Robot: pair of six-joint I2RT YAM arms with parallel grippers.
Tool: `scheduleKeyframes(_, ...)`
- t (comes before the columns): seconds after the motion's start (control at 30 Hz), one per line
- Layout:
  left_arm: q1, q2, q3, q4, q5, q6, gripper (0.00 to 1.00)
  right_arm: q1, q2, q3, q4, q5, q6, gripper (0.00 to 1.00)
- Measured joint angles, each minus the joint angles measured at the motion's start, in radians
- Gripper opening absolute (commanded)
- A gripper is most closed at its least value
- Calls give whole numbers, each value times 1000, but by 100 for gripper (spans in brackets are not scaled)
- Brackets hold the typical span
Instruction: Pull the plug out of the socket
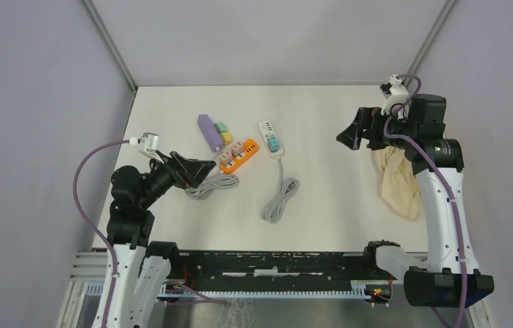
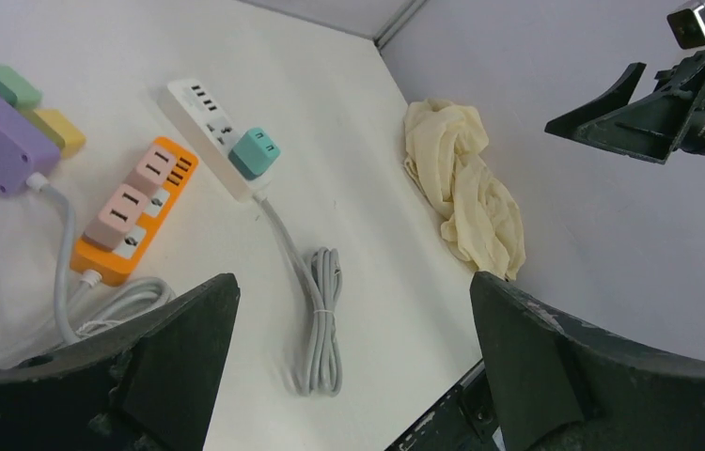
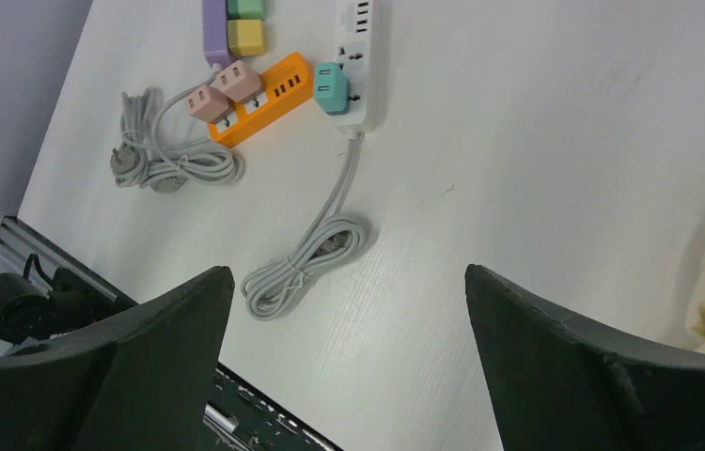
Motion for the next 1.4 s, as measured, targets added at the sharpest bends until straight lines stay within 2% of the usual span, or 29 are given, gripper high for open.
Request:
scheduleKeyframes(0.23,-22,-63,-209,117,3,-97,99,-61,0,-132,71,17,29,100)
scheduleKeyframes(0.43,-31,-65,-237,144,1,-88,99,-48,6,-181,122,-35,-57,100)
scheduleKeyframes(0.67,-36,45,-164,156,-25,10,99,155,91,-181,141,-26,-291,100)
scheduleKeyframes(0.87,-37,204,-138,254,-25,75,99,346,274,-114,169,43,-399,100)
scheduleKeyframes(1.0,-37,312,-120,305,-26,133,99,467,418,-31,200,128,-406,100)
scheduleKeyframes(1.13,-37,349,-120,323,-32,165,99,552,489,-4,229,227,-387,100)
scheduleKeyframes(1.4,-37,308,-121,354,-54,183,99,591,565,43,289,411,-254,100)
